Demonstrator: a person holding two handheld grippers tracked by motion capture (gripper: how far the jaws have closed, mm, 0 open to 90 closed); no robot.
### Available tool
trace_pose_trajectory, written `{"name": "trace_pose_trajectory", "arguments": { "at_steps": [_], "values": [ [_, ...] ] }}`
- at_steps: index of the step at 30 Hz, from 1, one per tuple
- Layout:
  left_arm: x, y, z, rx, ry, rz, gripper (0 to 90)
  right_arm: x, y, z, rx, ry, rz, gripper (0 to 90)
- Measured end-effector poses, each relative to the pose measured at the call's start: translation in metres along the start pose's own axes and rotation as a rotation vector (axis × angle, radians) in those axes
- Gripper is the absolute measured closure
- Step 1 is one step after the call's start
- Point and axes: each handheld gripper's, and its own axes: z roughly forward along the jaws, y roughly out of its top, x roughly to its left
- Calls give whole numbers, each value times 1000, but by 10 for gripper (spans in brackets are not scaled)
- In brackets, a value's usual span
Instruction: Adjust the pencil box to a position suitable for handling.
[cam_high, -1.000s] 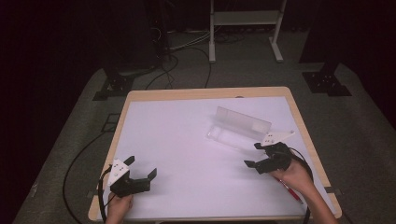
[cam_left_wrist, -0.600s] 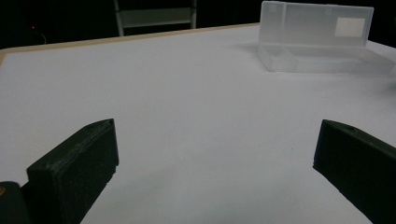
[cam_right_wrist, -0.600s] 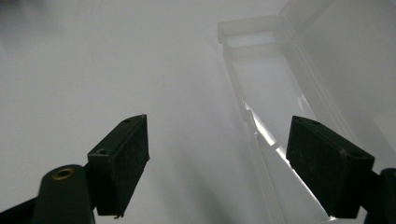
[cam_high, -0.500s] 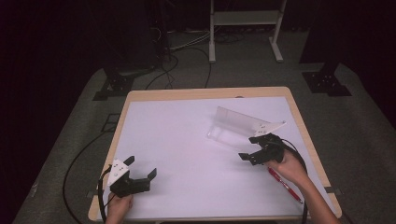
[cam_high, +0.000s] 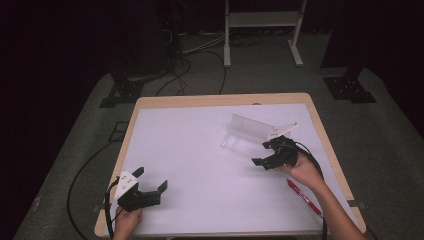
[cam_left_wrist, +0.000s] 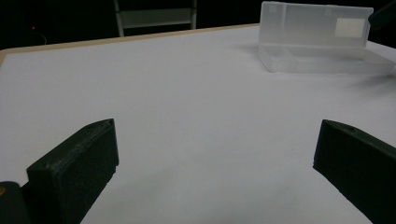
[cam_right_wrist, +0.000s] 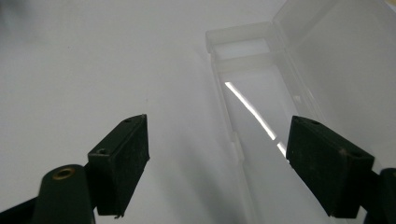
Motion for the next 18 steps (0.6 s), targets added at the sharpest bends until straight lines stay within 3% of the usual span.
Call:
{"name": "trace_pose_trajectory", "arguments": {
  "at_steps": [7, 18],
  "values": [
    [0, 0, 0, -1, -1, -2, 0, -5, 4, 10, 22, 7, 17, 209],
    [0, 0, 0, -2, -1, -2, 0, -7, 10, 24, 42, 12, -8, 215]
  ]
}}
